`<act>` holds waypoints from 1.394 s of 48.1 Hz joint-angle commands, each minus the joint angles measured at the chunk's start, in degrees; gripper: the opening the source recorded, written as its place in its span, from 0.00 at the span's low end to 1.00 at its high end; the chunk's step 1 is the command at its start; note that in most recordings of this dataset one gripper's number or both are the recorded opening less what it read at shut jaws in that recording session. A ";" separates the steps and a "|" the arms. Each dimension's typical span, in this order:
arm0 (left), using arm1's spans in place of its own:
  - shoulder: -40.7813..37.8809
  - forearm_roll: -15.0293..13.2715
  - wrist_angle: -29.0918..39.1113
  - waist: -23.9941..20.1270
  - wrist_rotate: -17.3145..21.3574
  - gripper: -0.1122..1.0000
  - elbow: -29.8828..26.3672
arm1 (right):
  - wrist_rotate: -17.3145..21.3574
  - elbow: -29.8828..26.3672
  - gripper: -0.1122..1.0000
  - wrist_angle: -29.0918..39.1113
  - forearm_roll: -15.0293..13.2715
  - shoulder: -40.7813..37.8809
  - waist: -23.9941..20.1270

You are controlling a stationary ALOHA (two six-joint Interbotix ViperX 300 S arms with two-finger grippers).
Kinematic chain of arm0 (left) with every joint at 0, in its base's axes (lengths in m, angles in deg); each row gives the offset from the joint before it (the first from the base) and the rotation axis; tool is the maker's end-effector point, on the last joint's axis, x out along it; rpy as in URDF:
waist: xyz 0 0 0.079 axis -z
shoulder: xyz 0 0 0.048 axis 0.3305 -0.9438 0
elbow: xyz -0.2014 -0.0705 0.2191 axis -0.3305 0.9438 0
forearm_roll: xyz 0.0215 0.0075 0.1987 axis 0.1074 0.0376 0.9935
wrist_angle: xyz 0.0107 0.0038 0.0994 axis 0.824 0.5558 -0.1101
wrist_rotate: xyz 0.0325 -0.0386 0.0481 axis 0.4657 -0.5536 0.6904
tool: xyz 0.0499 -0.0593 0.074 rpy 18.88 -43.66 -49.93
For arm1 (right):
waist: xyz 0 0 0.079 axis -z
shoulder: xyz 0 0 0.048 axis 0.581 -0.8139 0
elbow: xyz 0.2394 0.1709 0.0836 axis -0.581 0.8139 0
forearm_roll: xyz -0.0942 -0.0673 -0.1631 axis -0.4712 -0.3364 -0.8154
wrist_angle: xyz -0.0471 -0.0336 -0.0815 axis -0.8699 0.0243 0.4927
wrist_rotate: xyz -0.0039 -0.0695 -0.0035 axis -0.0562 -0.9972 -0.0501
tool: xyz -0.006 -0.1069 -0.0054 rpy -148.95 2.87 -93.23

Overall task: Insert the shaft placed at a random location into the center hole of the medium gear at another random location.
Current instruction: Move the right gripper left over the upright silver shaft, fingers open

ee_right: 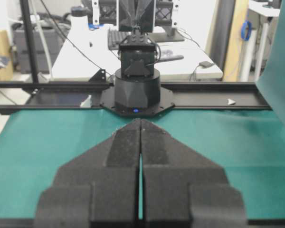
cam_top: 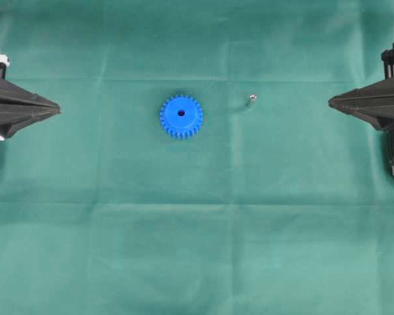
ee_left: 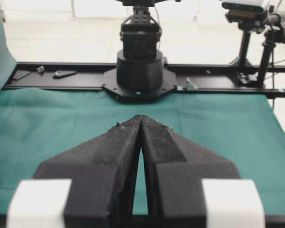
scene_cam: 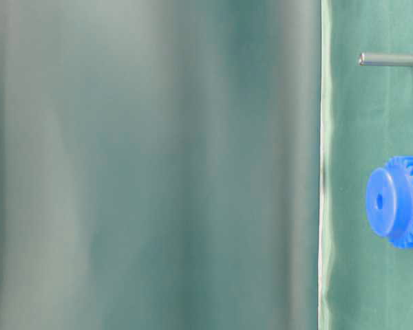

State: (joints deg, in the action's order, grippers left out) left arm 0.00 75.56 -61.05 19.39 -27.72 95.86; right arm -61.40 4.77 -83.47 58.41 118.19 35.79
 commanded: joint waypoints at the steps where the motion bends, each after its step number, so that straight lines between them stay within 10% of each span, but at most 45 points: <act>1: -0.79 0.79 0.62 0.00 0.26 0.10 -2.20 | 0.53 -0.79 0.11 0.26 0.00 -0.44 0.09; 22: -0.70 0.79 1.23 0.09 0.35 0.10 -2.20 | 0.53 -0.62 0.13 -1.93 0.00 -5.80 5.80; 39: -0.53 0.79 1.85 0.09 0.35 0.10 -2.20 | -0.62 0.79 0.92 -8.17 -0.26 -22.41 12.30; 67: -0.62 0.79 2.29 0.00 -0.09 0.10 -2.02 | -0.79 0.26 0.85 -24.52 2.20 -48.52 14.59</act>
State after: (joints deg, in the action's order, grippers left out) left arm -0.18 76.18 -58.68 19.39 -27.72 95.07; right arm -61.49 6.09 -106.15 60.17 71.00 50.11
